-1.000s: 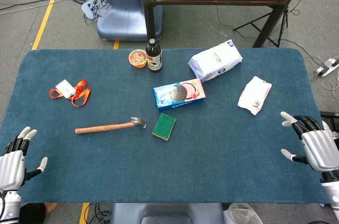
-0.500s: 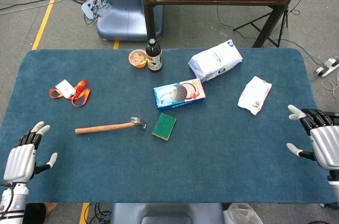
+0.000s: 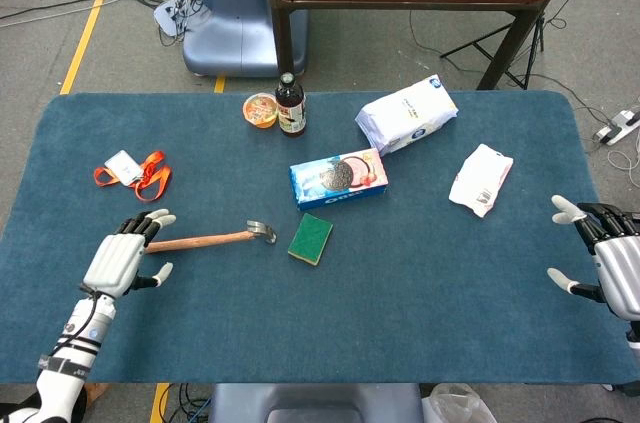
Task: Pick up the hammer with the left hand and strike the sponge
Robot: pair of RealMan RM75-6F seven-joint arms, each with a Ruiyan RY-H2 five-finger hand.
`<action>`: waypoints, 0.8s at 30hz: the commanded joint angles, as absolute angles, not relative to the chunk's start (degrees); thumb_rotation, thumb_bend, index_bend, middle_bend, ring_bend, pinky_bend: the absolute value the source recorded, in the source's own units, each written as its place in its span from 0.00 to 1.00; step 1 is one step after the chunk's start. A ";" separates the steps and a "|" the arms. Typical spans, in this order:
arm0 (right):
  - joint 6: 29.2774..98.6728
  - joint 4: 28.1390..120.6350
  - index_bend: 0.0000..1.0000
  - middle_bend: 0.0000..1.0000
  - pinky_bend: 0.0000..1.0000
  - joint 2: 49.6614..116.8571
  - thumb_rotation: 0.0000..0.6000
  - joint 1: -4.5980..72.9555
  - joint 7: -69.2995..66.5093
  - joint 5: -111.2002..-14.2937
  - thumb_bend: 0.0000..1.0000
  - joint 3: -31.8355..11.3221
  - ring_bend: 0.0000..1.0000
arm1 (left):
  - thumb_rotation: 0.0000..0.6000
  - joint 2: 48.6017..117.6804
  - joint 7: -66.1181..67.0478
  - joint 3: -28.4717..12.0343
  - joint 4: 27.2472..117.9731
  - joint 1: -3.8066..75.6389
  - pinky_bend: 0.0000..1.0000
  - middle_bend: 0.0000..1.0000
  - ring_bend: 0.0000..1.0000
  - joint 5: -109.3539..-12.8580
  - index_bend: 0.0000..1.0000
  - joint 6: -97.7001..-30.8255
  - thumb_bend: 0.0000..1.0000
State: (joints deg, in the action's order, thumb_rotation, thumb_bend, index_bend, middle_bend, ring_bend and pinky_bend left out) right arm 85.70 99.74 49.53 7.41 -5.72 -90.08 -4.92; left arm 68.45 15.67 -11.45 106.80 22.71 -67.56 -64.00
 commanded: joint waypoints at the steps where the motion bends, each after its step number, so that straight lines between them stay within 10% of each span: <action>1: 85.94 99.35 0.16 0.34 0.20 49.65 1.00 7.17 -6.15 -90.06 0.11 -4.80 0.18 | 1.00 70.88 18.97 -12.67 105.05 26.43 0.13 0.15 0.09 -63.66 0.20 -60.68 0.28; 24: 86.36 96.56 0.16 0.34 0.20 50.54 1.00 5.96 -8.64 -89.57 0.11 -4.07 0.18 | 1.00 81.61 35.08 -11.97 95.17 42.65 0.13 0.20 0.09 -40.31 0.25 -54.35 0.28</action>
State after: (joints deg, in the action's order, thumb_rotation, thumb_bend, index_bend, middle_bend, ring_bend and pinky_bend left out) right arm 86.34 96.58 50.53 5.98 -8.63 -89.58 -4.09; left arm 80.97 34.27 -12.38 95.75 41.79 -41.26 -54.66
